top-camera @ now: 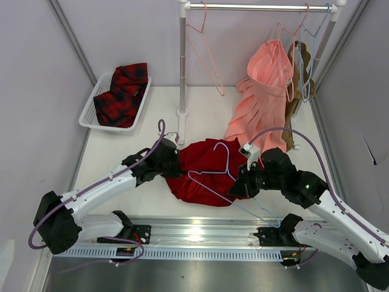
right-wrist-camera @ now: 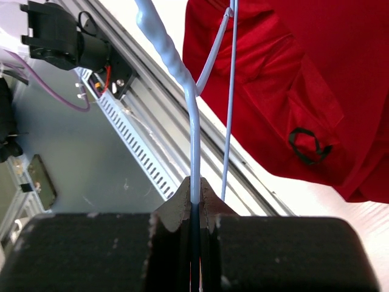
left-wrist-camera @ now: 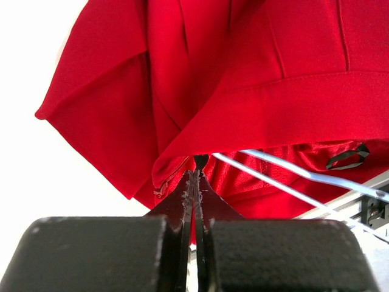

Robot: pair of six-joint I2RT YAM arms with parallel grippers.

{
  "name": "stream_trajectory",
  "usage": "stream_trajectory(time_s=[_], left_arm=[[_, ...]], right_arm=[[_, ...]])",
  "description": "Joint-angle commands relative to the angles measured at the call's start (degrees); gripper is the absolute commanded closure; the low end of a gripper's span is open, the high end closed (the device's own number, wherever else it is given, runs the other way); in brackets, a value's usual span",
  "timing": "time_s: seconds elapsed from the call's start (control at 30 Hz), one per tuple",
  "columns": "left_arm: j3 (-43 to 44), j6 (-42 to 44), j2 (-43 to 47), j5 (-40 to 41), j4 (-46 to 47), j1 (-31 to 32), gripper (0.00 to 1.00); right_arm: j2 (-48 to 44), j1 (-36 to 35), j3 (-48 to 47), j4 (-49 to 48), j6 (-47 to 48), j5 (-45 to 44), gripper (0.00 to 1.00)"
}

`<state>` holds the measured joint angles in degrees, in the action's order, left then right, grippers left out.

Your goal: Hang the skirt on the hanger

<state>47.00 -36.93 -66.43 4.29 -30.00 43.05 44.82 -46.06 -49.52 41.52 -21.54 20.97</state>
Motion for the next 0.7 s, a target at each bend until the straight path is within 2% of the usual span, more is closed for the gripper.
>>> stream_trajectory(time_s=[0.0, 0.53, 0.67], left_arm=[[2.7, 2.8, -0.3, 0.5, 1.5, 0.6, 1.0], [3.7, 7.2, -1.6, 3.5, 0.5, 1.2, 1.0], [3.9, 7.6, -1.6, 4.0, 0.2, 1.2, 1.0]], right_arm=[[0.3, -0.3, -0.1, -3.6, 2.6, -1.2, 1.0], [1.7, -0.3, 0.2, -7.8, 3.3, 1.7, 1.0], [1.4, -0.3, -0.4, -5.1, 2.9, -2.0, 1.0]])
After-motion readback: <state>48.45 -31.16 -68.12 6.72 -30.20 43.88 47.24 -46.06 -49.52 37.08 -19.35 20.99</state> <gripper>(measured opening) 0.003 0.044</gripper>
